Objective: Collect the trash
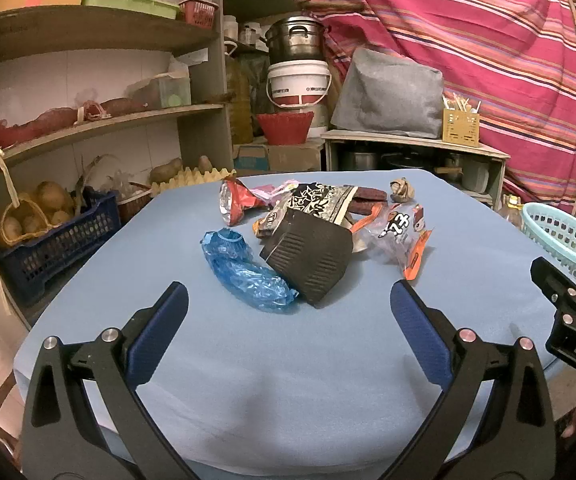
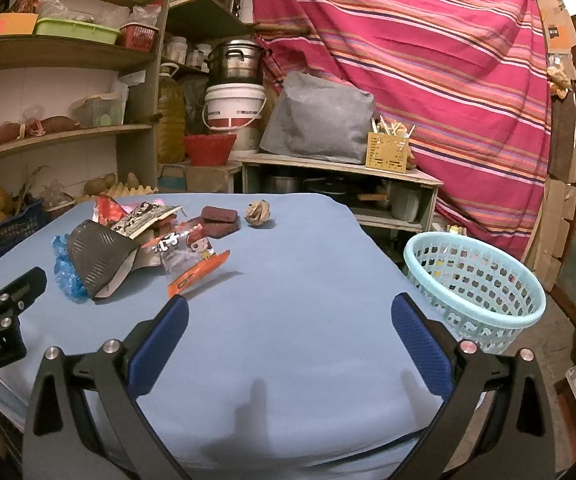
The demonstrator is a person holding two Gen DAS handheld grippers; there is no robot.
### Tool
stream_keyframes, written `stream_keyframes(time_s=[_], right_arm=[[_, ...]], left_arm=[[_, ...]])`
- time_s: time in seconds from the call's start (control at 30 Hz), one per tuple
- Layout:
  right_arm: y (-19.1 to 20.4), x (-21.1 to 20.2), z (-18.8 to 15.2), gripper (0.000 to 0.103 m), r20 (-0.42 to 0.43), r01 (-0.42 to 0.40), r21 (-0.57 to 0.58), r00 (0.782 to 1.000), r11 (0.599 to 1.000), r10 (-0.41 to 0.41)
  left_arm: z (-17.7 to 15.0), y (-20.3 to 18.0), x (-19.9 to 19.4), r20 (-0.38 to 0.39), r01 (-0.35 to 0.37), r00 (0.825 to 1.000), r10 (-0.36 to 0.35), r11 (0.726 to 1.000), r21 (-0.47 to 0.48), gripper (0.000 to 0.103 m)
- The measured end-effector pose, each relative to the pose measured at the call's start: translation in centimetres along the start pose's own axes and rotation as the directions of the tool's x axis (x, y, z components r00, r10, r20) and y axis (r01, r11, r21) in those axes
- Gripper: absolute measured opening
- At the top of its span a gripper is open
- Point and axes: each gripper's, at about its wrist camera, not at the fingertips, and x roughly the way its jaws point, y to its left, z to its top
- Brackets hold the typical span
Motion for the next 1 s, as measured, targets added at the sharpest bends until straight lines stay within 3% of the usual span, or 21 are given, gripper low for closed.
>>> stream_keyframes(time_s=[0.2,0.5,0.63,1.0], right_arm=[[0.1,0.3,0.1,0.099,-0.001,0.009,-0.004,1.0,1.0,-0.009],[0.3,1.7,2.6,0.099,0.002,0.009,0.011,1.0,1.0,-0.009],[1.0,2.5,3.9,0.099,-0.001,0.015,0.001,1.0,1.0,-0.015],[3.1,9.6,5.0,0.099,-0.203,-0.056,0.01,0.978,0.998,0.057]], left_arm=[[0.2,0.9,0.7,-0.021,0.01,1.0,-0.011,1.0,-0.019,0.098],[2.4,2.4,2.4,-0.028,-0.05,0.998,0.049,0.998,-0.028,0.098],[3.7,3.3,3.8,-0.057,-0.026,0.998,0.024,0.999,-0.042,0.098],[7.2,4.9,7.5,-0.06,-0.017,0.998,0.016,1.0,-0.003,0.098]])
